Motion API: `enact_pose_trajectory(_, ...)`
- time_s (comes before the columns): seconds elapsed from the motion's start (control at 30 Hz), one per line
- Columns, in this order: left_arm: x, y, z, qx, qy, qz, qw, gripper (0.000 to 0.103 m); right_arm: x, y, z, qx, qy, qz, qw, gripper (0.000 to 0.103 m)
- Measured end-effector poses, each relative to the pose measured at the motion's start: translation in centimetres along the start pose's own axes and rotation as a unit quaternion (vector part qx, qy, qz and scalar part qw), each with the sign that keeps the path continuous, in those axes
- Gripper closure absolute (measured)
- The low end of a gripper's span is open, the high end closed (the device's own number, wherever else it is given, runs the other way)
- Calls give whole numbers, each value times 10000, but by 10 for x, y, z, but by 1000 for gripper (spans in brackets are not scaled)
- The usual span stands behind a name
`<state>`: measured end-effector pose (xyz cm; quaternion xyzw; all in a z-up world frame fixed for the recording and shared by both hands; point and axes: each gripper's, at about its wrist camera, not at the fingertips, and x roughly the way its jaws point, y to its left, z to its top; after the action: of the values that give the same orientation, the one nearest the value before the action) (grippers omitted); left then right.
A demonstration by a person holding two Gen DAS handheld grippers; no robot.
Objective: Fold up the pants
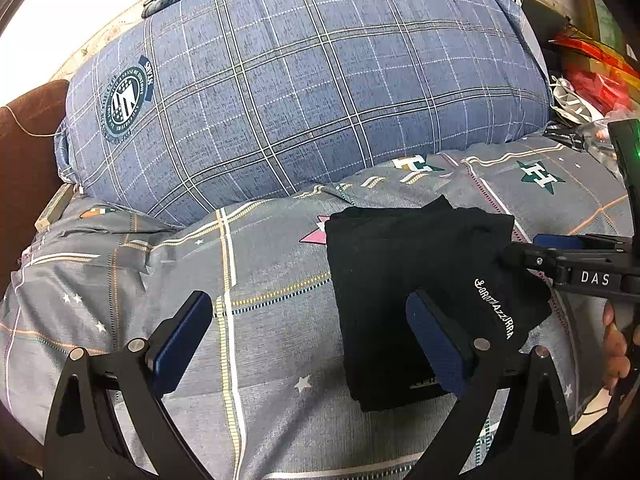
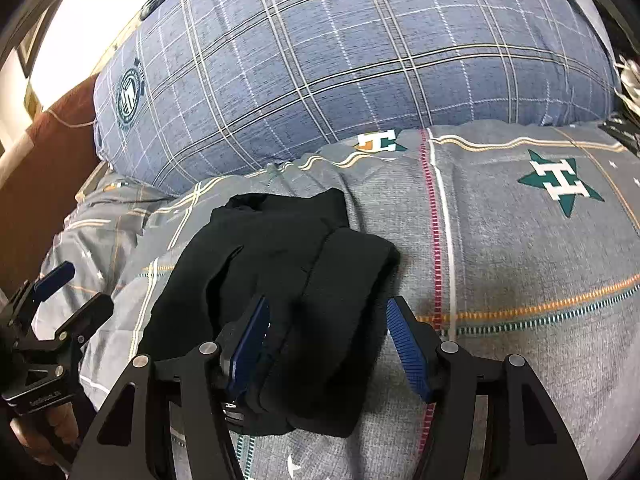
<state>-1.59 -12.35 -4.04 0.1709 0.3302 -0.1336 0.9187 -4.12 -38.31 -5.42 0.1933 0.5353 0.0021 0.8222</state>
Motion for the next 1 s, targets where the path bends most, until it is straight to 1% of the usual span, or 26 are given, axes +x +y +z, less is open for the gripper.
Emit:
enact_pose_trajectory(0.2, -8, 1, 1, 4, -87, 33, 10000, 4, -12, 3, 1, 7, -135, 164, 9998, 40)
enact_pose_trajectory(0.37, 0, 3, 0, -41, 7, 19, 10000, 4, -17, 10, 3, -21, -148, 407, 9991, 38)
enact_pose_trajectory(0.83, 30, 9, -3, -140, 342, 25, 9993, 4, 5, 23, 7, -115, 80, 451, 9989, 37)
enact_pose_trajectory(1.0, 34, 13, -4, -187, 442, 26, 9988, 4, 9, 29, 6, -270, 100, 349, 9990, 37)
